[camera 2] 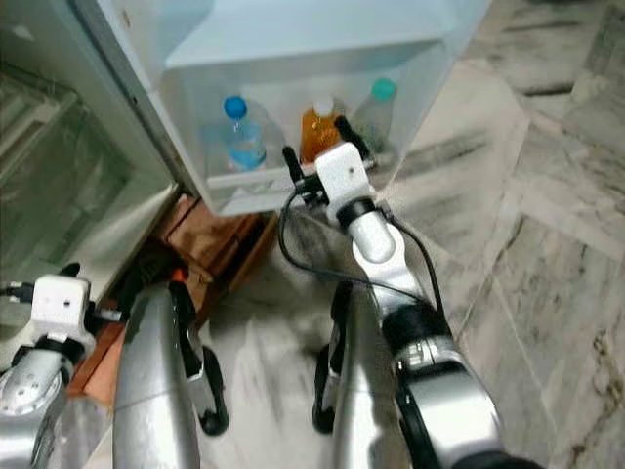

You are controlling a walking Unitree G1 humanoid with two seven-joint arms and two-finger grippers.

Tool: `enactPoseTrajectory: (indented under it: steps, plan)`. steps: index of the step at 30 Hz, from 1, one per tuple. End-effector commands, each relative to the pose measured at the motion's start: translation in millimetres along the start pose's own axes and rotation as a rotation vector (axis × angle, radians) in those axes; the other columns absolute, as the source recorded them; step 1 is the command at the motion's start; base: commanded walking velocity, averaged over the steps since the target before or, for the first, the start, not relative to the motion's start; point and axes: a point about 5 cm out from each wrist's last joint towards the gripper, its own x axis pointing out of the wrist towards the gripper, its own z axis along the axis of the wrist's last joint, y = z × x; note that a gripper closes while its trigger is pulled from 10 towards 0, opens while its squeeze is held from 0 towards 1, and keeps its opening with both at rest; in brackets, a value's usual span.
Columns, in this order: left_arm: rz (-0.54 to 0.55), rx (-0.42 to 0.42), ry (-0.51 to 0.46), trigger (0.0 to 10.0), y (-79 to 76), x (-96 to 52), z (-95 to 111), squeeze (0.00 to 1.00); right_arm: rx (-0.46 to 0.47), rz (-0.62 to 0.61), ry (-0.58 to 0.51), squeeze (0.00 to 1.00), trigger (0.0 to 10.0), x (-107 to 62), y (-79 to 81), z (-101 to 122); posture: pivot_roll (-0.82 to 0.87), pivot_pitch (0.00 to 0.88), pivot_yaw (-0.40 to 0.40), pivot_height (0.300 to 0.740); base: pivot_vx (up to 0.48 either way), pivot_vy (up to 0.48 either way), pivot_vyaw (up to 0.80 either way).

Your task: Restocking fridge

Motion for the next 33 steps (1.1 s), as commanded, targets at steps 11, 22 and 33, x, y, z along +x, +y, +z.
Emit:
enactPoseTrajectory:
  steps: [11,22,33]
  plan:
    - [0.034,-0.064,0.011,10.0,-19.7,-2.4,-9.6,0.0,0.128,-0.117,0.125,0.18,10.0,-65.7,19.7,-29.1,0.08,0.081,-0.057,0.496,0.0,0.0,0.0]
    - [-0.011,-0.059,-0.021,10.0,-31.4,20.5,0.0,0.0,0.203,-0.267,0.193,0.0,10.0,-74.1,2.3,-32.7,0.03,0.028,-0.024,0.536,0.0,0.0,0.0]
    - [-0.018,-0.074,-0.001,10.0,-40.7,15.7,-10.3,0.0,0.254,-0.363,0.308,0.0,10.0,-97.5,-6.5,-51.5,0.04,0.0,-0.07,0.601,0.0,0.0,0.0]
